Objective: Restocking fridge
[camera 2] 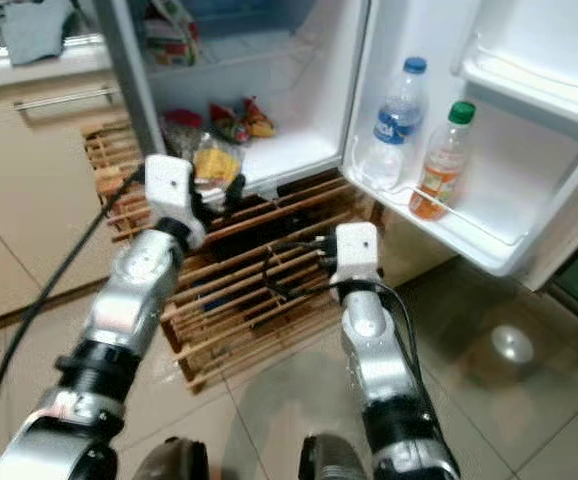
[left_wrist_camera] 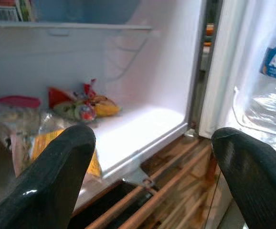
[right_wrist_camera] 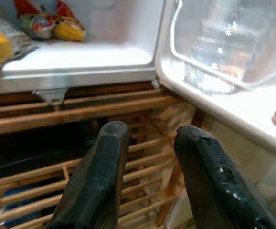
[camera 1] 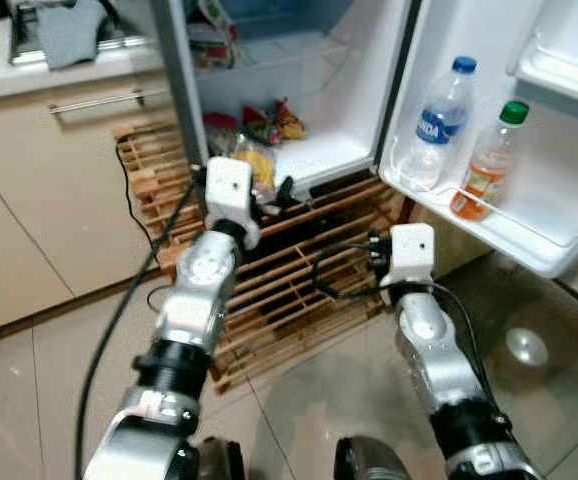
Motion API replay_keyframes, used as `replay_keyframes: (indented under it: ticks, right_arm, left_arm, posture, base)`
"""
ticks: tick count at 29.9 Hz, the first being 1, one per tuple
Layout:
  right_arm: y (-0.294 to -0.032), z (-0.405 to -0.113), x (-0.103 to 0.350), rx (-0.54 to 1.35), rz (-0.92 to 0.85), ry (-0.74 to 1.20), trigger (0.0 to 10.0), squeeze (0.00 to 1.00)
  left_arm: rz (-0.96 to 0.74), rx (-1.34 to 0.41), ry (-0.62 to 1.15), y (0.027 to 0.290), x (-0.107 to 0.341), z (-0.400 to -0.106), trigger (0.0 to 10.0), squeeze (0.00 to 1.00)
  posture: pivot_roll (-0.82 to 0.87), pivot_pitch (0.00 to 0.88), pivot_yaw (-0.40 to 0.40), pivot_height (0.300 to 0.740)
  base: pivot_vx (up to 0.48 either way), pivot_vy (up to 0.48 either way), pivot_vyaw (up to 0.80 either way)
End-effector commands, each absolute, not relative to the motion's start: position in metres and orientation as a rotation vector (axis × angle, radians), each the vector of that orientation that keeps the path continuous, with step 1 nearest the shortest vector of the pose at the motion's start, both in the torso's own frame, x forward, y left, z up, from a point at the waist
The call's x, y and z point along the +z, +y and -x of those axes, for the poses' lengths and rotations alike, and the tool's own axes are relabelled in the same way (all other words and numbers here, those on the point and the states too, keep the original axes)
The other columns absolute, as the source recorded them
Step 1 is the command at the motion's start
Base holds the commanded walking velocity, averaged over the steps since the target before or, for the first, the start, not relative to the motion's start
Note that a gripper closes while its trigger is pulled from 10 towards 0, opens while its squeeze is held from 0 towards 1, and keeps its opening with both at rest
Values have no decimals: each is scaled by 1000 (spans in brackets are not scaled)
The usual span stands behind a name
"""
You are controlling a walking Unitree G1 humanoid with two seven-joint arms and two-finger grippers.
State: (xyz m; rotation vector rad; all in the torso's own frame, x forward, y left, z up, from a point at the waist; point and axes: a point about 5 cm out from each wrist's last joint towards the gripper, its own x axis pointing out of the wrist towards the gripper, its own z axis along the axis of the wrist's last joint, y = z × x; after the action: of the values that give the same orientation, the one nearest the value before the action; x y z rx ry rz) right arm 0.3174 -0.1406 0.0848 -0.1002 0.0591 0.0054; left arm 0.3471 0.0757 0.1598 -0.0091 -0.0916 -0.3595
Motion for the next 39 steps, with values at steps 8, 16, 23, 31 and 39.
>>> replay_keyframes:
  ticks: [8, 16, 23, 31, 39]
  right_arm:
    - [-128, -320, 90, 52, 94, 46, 10000, 0]
    - [-120, -326, 89, 104, 61, 78, 10000, 0]
    - [-121, -332, 97, 102, 32, 68, 10000, 0]
    - [-124, -327, 95, 90, 24, 67, 10000, 0]
    - [-125, -324, 94, 84, 27, 70, 10000, 0]
  left_arm:
    - [-3, -319, -115, 90, 166, -354, 10000, 0]
    - [-15, -268, -62, 91, 170, -366, 10000, 0]
    - [173, -286, 85, 86, 160, -373, 10000, 0]
    - [514, -321, 321, 75, 140, -373, 10000, 0]
    - [596, -252, 439, 75, 127, -371, 10000, 0]
  posture:
    - [-54, 0, -11, 675]
    - [-42, 0, 1, 675]
    - [-59, 0, 38, 675]
    - [-101, 0, 64, 675]
    - [-111, 0, 88, 675]
  base:
    - [480, 0, 0]
    - [180, 0, 0]
    - [0, 0, 0]
    - [0, 0, 0]
    - [0, 0, 0]
